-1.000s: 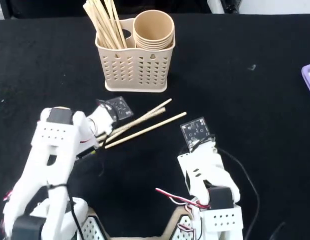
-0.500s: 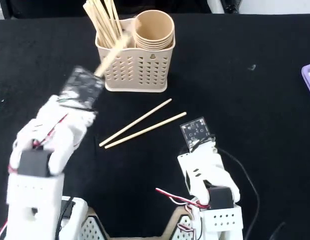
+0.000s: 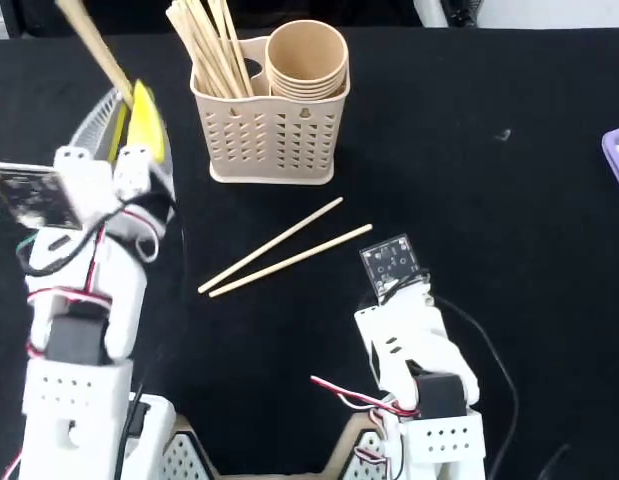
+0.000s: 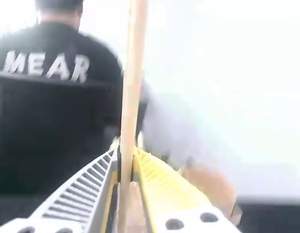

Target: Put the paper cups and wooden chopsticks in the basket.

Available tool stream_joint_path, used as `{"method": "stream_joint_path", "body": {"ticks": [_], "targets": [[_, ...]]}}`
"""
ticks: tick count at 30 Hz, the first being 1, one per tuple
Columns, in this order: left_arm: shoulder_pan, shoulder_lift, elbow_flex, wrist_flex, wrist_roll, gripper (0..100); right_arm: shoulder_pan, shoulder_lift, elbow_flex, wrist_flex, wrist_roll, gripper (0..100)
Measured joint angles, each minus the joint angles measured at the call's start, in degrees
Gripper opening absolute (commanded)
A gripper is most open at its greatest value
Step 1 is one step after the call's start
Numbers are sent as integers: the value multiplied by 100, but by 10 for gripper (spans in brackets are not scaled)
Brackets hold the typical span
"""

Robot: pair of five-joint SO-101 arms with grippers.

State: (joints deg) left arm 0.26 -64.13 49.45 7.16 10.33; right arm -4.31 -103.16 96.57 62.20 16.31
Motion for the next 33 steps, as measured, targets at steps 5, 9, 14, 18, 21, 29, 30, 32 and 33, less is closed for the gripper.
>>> {"method": "stream_joint_path", "body": {"ticks": [5,9,14,18,21,29,30,32,33], "targets": [[0,1345,-149,-1670,554,30,0,0,0,0,0,11],[0,2769,-932,-1960,651,30,0,0,0,0,0,11],[9,4176,-1969,-1987,651,29,0,0,0,0,0,11],[149,4774,-2330,-1987,659,29,0,0,0,0,0,11],[387,4905,-2356,-1987,659,29,0,0,0,0,0,11],[651,4949,-2365,-2013,651,29,0,0,0,0,0,11],[642,5002,-2374,-2022,651,29,0,0,0,0,0,11],[633,5160,-2374,-2040,651,29,0,0,0,0,0,11],[633,5266,-2374,-2040,651,29,0,0,0,0,0,11]]}}
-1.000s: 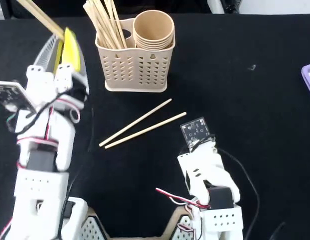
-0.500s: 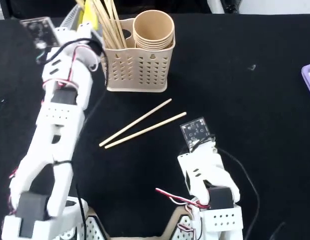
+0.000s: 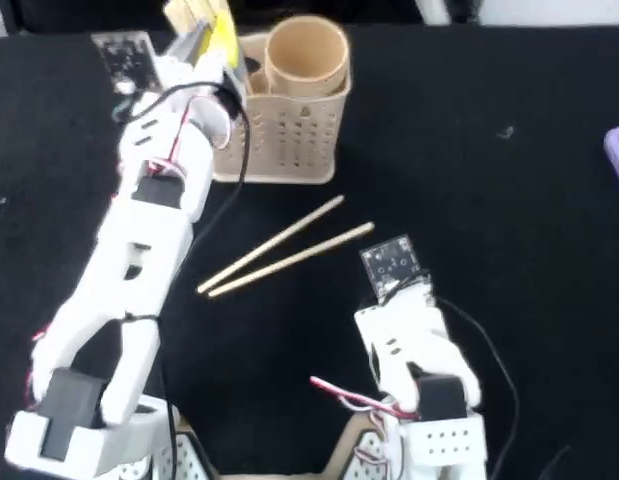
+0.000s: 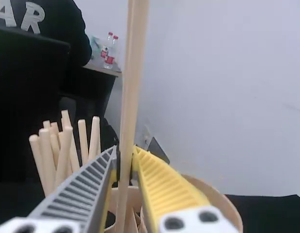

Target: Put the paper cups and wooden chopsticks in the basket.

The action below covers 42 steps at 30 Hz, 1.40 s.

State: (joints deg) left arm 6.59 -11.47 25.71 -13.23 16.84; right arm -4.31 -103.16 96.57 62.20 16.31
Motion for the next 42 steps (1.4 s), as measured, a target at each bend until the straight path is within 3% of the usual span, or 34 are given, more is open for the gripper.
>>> {"method": "stream_joint_path", "body": {"ticks": [28,34,42], "targets": [[-202,299,756,-79,-9,34,0,0,0,0,0,11],[-396,299,765,-70,-9,202,0,0,0,0,0,11],[-457,273,440,835,-9,205,0,0,0,0,0,11]]}}
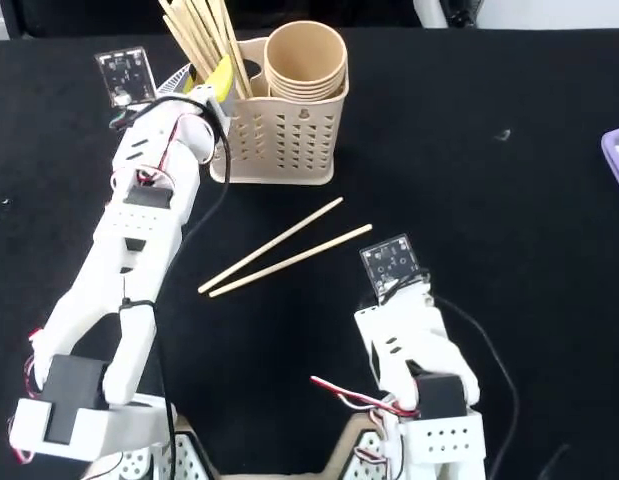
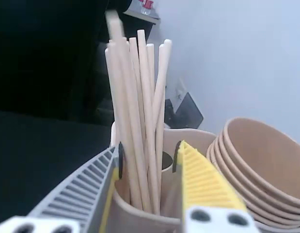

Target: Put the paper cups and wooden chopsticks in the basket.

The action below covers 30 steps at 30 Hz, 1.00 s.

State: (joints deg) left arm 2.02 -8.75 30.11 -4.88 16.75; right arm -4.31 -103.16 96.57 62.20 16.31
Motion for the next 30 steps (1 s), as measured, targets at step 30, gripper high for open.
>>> {"method": "stream_joint_path", "body": {"ticks": [30], "targets": [[-185,-3103,-141,2505,-299,205,0,0,0,0,0,15]]}}
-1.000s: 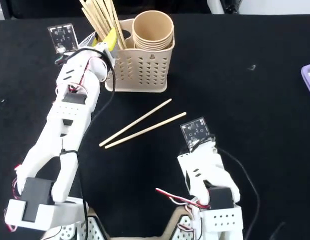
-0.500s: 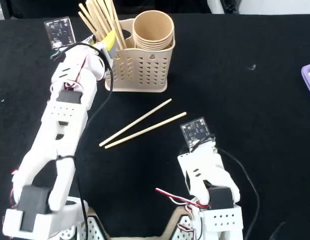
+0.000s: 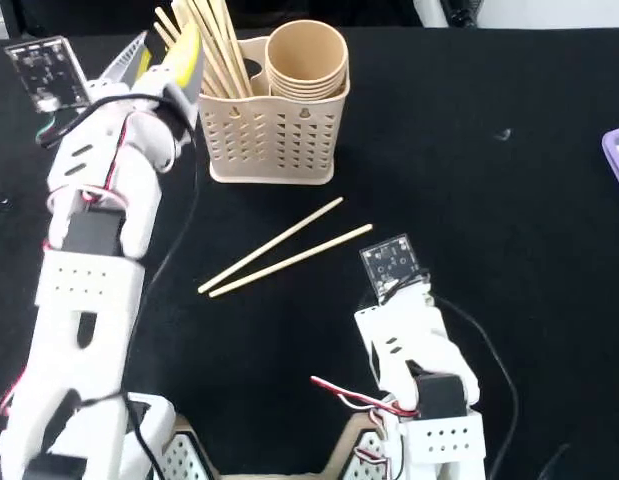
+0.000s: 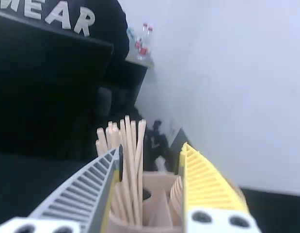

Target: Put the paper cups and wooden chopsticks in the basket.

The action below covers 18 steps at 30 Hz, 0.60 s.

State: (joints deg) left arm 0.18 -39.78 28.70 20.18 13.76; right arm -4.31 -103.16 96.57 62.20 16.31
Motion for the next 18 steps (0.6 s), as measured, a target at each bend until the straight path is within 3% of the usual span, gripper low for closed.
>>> {"method": "stream_joint_path", "body": {"ticks": [6,8,12,18], "targets": [[-484,-1064,949,3095,-1415,206,0,0,0,0,0,15],[-897,-1354,1574,3710,-1723,207,0,0,0,0,0,15],[-1785,-1837,2963,3886,-2251,207,44,0,-132,9,0,15],[-2488,-2418,5204,2945,-2769,209,35,0,-1222,387,457,15]]}}
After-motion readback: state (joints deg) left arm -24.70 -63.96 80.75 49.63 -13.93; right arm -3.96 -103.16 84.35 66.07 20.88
